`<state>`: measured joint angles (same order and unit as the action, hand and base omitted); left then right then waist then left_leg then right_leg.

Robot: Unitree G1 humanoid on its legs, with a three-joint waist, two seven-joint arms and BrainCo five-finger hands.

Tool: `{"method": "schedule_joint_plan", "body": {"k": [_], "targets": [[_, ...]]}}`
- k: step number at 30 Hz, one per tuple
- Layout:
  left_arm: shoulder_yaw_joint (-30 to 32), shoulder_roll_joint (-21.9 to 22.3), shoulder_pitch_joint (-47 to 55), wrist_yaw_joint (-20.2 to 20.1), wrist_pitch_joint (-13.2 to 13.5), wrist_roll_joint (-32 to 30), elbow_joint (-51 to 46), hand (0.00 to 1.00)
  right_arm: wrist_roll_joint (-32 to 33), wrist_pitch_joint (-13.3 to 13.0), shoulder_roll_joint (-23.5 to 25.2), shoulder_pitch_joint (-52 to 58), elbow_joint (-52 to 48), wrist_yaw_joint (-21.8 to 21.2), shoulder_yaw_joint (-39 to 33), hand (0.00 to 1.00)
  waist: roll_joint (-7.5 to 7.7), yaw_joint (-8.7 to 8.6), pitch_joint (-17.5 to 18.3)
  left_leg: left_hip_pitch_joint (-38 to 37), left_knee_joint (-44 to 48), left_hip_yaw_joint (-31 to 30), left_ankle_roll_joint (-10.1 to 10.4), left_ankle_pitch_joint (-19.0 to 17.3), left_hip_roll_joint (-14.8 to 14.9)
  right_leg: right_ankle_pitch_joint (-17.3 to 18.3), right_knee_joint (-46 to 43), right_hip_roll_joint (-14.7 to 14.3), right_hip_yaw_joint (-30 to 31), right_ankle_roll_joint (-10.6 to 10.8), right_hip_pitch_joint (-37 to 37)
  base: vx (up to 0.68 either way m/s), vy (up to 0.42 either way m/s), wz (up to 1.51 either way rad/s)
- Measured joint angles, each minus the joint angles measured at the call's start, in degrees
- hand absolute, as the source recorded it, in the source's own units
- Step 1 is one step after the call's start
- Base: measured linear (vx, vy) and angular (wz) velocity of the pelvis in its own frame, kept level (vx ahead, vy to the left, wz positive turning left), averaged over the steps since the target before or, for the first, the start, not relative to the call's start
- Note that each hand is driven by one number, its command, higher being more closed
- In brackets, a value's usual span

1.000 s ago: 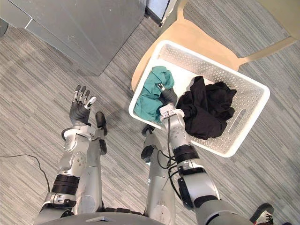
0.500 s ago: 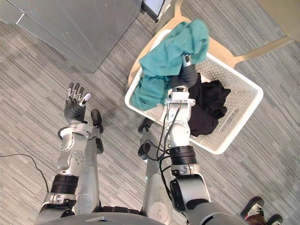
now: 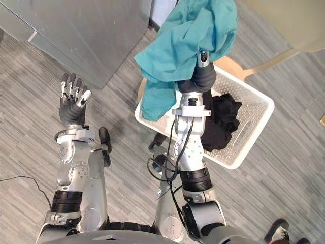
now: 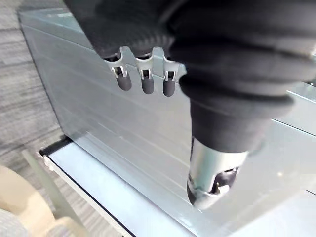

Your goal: Pick up the laundry basket with both hands and put the clothes into the washing machine.

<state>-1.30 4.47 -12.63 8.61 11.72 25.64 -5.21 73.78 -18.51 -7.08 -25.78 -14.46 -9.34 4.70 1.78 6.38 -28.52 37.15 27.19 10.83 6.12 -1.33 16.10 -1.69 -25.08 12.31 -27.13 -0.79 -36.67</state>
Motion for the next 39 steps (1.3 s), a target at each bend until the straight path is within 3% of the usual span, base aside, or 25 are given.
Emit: {"method": "schedule_joint_plan", "body": {"k": [4, 9, 18, 22, 28, 38, 39], "targets": [[-2.08, -0.67, 0.57, 0.20, 0.33, -0.07, -1.05, 0.00, -2.24, 0.25, 0.04, 3.87, -0.66, -0.03, 2.48, 1.00, -0.01, -0.27, 0.01, -3.74, -0.06, -0.33, -0.22, -0.71, -0.99, 2.40, -2.47, 1.35, 0.04, 0.01, 2.77, 0.00, -0.022, 0.10], [-7.90, -3.72, 0.25, 0.35, -0.01, -1.79, -1.05, 0.00, -2.78, 1.60, -0.18, 6.09, -0.66, -0.05, 4.59, 1.00, -0.01, -0.67, 0.01, -6.88, -0.72, -0.81, 0.14, -0.88, -1.57, 2.94, -2.92, 1.66, -0.10, 0.08, 5.65, -0.01, -0.018, 0.03], [-21.65, -10.14, -3.70, -6.93, -4.70, -1.91, 0.20, 0.00, -4.50, 5.32, -2.45, 8.73, -1.90, -0.18, 6.64, 1.00, 0.10, -2.03, 0.31, -13.85, -5.52, -0.59, -0.45, 0.52, -4.92, 2.72, -1.75, 3.49, 0.26, 0.89, 10.79, 0.00, -0.002, 0.04], [-26.08, -12.52, -4.85, -10.40, -6.39, -2.22, 1.78, 0.00, -4.53, 7.49, -3.57, 9.99, -2.68, -0.55, 7.10, 1.00, 0.39, -2.54, 4.06, -14.39, -6.49, -0.24, -0.99, 1.11, -5.61, 2.28, -0.88, 3.78, 0.56, 1.59, 11.05, 0.04, 0.004, 0.01], [-30.86, -17.16, -5.99, -13.97, -6.46, -2.27, 1.92, 0.00, -4.41, 7.78, -3.51, 12.43, -2.70, -2.89, 8.76, 1.00, 1.07, -3.28, 8.98, -18.37, -10.27, 0.50, -0.73, 1.44, -6.27, 1.53, 2.33, 3.36, 0.55, 2.76, 14.44, 0.04, 0.009, -0.01], [-33.65, -19.68, -5.82, -15.18, -6.06, -2.23, 1.94, 0.00, -3.84, 8.73, -3.54, 13.55, -2.92, -3.77, 12.47, 1.00, 2.03, -3.61, 15.56, -23.18, -14.59, 2.79, -1.08, 2.04, -6.85, -1.57, 9.34, 1.73, 1.33, 3.42, 18.85, 0.06, 0.027, -0.08], [-33.66, -19.67, -5.73, -15.11, -5.94, -2.21, 1.94, 1.00, -3.80, 8.72, -3.51, 13.56, -2.92, -3.93, 12.74, 1.00, 2.12, -3.57, 16.09, -23.51, -14.92, 3.00, -0.95, 2.26, -6.90, -1.72, 9.60, 1.69, 1.43, 3.34, 19.03, 0.08, 0.033, -0.10]]}}
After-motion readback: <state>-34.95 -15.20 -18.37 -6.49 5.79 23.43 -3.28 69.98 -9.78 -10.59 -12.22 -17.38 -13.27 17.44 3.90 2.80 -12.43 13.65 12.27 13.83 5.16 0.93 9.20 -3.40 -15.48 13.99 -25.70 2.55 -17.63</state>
